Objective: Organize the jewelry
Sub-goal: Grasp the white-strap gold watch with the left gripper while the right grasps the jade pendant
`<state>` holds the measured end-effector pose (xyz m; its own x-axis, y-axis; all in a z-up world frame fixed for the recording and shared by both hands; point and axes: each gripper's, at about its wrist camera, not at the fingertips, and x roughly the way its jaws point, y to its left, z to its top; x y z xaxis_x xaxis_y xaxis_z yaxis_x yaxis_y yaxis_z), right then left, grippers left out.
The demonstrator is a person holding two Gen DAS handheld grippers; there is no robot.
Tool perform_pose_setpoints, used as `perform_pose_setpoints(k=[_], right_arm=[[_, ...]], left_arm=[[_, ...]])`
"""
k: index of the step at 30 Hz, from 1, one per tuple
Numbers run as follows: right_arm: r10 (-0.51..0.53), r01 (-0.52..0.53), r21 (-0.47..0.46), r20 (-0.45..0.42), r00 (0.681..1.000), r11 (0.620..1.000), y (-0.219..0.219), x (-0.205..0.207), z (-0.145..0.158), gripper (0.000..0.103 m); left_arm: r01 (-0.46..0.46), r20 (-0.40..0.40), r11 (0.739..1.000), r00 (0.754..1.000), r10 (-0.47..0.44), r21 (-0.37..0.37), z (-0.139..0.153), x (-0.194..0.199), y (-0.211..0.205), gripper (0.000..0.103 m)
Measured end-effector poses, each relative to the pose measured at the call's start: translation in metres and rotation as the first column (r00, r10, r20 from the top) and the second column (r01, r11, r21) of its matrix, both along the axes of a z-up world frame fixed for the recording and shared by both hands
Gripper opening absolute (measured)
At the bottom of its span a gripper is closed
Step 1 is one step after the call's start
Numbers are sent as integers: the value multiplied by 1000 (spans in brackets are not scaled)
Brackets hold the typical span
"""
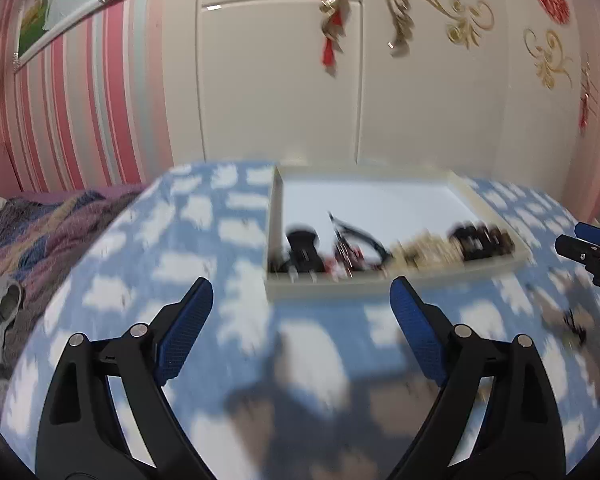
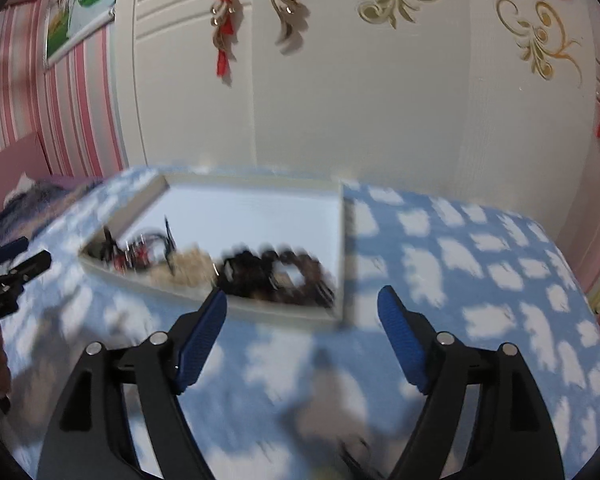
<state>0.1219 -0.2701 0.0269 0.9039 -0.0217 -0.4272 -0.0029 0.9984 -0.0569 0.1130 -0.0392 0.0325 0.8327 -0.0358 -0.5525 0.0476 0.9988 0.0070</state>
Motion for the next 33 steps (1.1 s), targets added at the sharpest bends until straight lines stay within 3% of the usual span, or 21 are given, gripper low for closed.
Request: perform_pose_setpoints(k=[4, 8, 12, 16, 17, 18, 19, 21, 23, 26, 28, 33], right_arm=[[-13, 20, 62, -101, 995, 998, -30, -22, -27, 78], [-27, 40, 74, -166, 986, 996, -36, -31, -51, 78], [-59, 75, 72, -207, 977, 995, -39, -28, -66, 80], [-67, 83, 60, -225, 972, 995, -38, -22, -70, 79], [-74, 89, 56, -233, 970, 994, -38, -20, -71, 76], [-69, 85, 59, -237, 969, 995, -38, -18, -72, 64], [-60, 76, 60, -232, 971, 995, -37, -18, -71, 59], [-61, 71, 37, -225, 972, 997, -32, -19, -71, 39], [-41, 51, 35, -224, 974, 998, -29, -19, -72, 25], [-40, 50, 39, -219, 975, 998, -29, -20, -71, 18], [-62, 75, 56, -211, 976, 996, -34, -21, -70, 7], [-49, 64, 72, -201, 978, 995, -38, -22, -68, 6]], left_arm=[[70, -34, 997, 997, -70, -13, -11, -25, -28, 89], [125, -105, 992, 987, -122, 22, -27, -34, -69, 89], [141, -153, 986, 980, -126, 92, -39, -32, -98, 89], [146, -229, 984, 966, -119, 105, -49, -16, -110, 89], [155, -246, 981, 961, -123, 114, -53, -12, -114, 89], [157, -262, 980, 957, -121, 122, -56, -9, -116, 89], [164, -285, 978, 951, -121, 129, -59, -6, -118, 87], [184, -301, 974, 944, -138, 132, -62, -4, -121, 85], [209, -318, 970, 935, -160, 124, -64, -2, -123, 77], [222, -313, 969, 932, -180, 105, -63, -1, -123, 67], [219, -302, 971, 936, -181, 96, -62, -2, -121, 51], [221, -291, 974, 937, -195, 57, -60, -2, -117, 49]])
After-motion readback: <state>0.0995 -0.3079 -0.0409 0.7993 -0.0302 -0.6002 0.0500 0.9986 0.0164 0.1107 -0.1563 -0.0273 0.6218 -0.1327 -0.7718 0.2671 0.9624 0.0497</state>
